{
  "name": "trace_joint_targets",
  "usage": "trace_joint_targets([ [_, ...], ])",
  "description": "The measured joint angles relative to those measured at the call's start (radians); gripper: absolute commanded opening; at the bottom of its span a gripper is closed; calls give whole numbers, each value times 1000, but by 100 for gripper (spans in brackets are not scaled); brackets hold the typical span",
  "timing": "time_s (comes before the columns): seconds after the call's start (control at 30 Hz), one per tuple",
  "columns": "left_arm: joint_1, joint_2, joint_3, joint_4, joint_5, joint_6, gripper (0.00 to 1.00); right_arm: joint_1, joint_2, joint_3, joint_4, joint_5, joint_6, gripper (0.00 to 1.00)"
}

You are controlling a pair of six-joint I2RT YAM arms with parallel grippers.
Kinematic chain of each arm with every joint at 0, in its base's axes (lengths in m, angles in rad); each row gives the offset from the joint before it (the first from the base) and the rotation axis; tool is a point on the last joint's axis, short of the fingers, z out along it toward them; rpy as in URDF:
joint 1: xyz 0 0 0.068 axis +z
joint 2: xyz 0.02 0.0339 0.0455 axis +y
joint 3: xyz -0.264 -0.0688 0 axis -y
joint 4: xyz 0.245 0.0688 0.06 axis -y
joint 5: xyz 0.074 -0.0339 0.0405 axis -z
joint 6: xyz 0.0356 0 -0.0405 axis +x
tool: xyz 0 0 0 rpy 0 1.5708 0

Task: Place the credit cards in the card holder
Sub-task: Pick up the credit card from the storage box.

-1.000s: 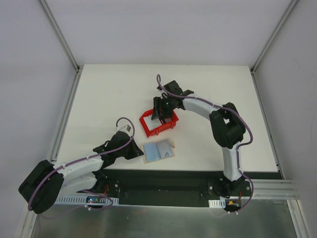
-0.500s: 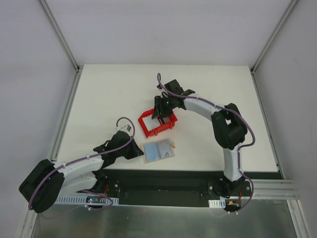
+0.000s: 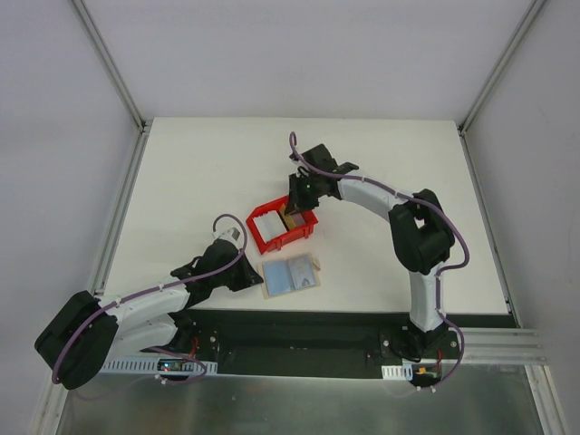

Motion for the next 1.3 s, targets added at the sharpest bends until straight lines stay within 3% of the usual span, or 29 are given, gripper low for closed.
trace_joint_targets([
  [0.33, 0, 8, 3, 5, 0, 0, 0, 8, 0, 0, -53, 89, -33, 8],
  [0.87, 0, 12, 3, 10, 1, 0, 0, 48, 24, 25, -101, 144, -57, 15],
  [1.03, 0, 12, 3, 10, 1, 1, 0, 52, 37, 37, -119, 161, -69, 0],
  [1.3, 0, 11, 3, 10, 1, 0, 0, 53, 30, 38, -119, 191, -88, 0],
])
